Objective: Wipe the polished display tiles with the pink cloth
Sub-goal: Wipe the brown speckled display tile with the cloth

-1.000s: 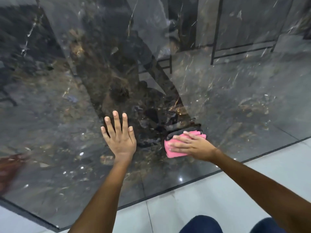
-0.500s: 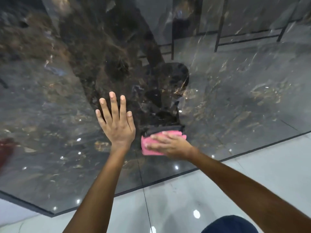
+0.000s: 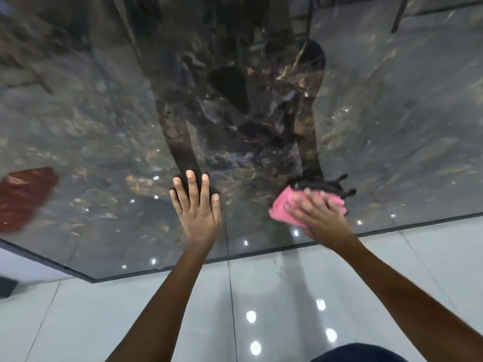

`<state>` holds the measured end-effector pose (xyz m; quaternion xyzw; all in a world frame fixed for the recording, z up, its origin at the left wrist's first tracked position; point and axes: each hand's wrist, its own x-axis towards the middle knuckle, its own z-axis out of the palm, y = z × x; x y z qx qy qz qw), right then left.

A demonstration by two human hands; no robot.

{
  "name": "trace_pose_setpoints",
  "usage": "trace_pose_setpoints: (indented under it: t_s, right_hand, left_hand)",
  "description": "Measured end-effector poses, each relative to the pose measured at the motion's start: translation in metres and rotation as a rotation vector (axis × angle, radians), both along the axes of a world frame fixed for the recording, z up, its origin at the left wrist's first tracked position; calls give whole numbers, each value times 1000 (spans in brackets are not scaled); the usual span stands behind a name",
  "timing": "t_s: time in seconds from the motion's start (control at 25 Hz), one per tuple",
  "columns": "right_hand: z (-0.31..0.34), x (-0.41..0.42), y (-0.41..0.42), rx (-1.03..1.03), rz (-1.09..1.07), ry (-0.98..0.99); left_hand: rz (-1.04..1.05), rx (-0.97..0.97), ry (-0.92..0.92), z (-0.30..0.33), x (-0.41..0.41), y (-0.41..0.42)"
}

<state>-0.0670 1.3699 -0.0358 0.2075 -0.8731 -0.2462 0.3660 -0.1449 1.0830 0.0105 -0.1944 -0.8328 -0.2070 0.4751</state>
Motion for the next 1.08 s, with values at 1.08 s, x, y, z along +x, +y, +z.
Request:
trace_pose_setpoints:
  t_s: [1.08]
  right_hand:
    - [-54, -10, 8, 387, 354, -185]
  left_hand:
    - [68, -54, 3, -22, -2, 2]
